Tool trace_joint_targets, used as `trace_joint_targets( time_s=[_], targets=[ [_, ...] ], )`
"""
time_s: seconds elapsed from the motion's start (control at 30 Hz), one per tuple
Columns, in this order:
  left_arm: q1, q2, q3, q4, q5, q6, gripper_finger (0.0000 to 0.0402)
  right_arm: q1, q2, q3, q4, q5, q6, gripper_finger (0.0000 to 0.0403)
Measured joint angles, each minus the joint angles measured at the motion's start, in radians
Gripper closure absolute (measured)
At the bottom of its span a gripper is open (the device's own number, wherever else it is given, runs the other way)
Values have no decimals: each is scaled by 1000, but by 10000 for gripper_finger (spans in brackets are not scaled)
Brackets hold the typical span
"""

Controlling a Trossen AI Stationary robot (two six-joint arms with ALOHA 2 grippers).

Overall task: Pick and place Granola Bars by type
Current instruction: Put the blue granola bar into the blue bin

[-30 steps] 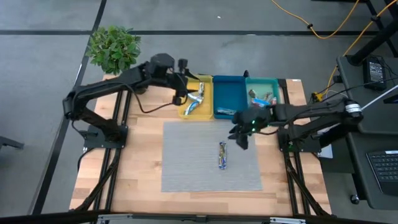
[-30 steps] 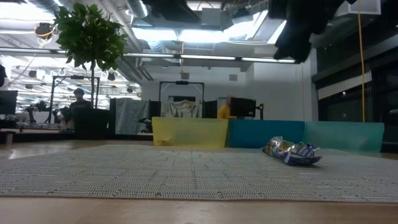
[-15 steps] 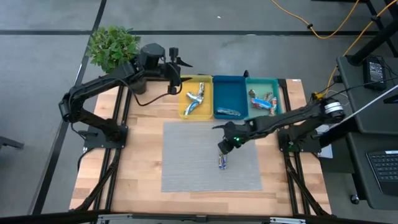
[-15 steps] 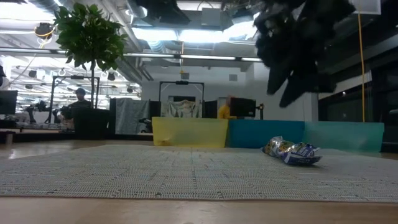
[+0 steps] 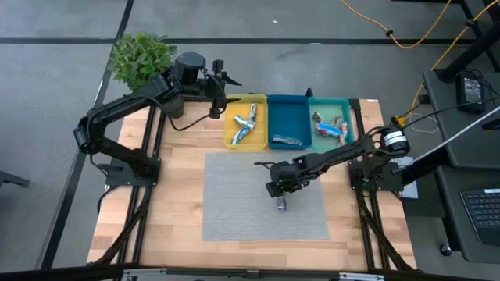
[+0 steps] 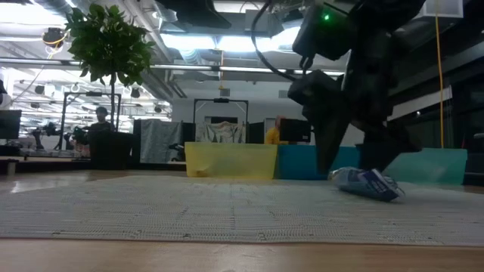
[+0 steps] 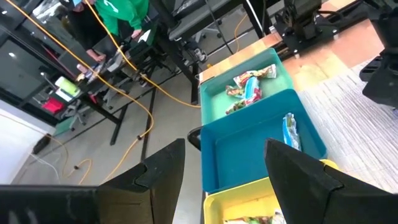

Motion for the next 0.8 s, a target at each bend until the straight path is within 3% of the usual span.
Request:
trace_joint_targets(
  time_s=[0.2, 0.6, 0.7, 0.8],
  targets=[
    [0, 0, 0, -2, 2, -24, 190, 0, 6, -1, 11, -4, 1, 155],
    [-3, 0, 0, -16, 1, -43, 190, 0, -8, -5, -5, 1, -15, 359],
    [-3, 0, 0, -16, 1, -50, 190, 0, -58, -5, -24, 40, -29, 386],
    [-3, 0, 0, -20, 1, -50, 190, 0, -143, -5, -88, 98, -30, 387]
  ],
)
